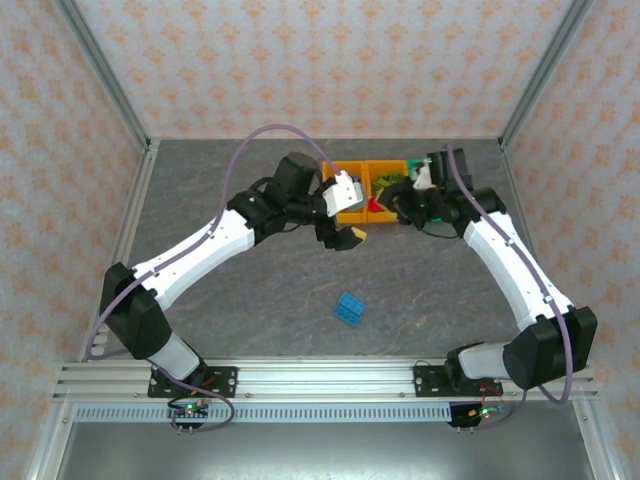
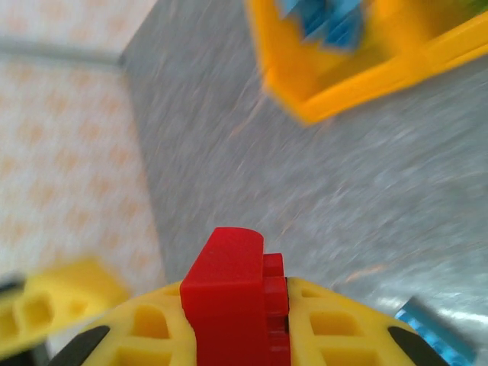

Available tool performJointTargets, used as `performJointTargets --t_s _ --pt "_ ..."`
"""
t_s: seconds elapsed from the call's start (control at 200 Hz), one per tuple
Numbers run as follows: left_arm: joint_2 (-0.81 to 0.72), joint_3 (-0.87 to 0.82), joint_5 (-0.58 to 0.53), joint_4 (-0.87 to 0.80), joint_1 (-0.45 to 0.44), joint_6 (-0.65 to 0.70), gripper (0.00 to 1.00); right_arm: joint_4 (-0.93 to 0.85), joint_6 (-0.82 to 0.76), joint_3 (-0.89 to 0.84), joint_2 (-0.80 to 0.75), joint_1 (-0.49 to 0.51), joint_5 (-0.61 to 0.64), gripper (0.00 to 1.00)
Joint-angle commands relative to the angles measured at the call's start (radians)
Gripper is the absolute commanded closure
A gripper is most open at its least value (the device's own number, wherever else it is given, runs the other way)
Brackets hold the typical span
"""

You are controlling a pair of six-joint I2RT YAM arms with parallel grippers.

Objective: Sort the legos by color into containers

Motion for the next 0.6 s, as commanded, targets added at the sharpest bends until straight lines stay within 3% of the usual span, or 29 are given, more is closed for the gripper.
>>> performJointTargets --t_s 0.0,0.16,0.28,0.44,0.596 --pt "-0.118 -0.064 -0.055 0.02 -0.003 -0.057 0.06 -0.008 0.074 -0.005 -0.015 -0.107 0.245 0.86" --pt "-0.236 -0.185 -0.117 0.049 -0.004 -0.162 0.03 0.01 0.05 0.109 0.185 -0.251 0.331 0.86" --pt "-0.305 -0.253 -0.164 0.041 -0.005 -0.209 0.02 -0.068 -0.01 0.355 0.443 -0.291 0.332 0.82" --pt "-0.384 -0.321 -0.223 0.026 -0.006 -0.234 0.02 -0.246 -0.055 0.731 0.738 -0.292 0.342 0.58" --pt "-0.442 -0.352 -0.286 -0.007 -0.006 -0.235 0.02 -0.281 -0.025 0.742 0.754 -0.293 0.381 0.48"
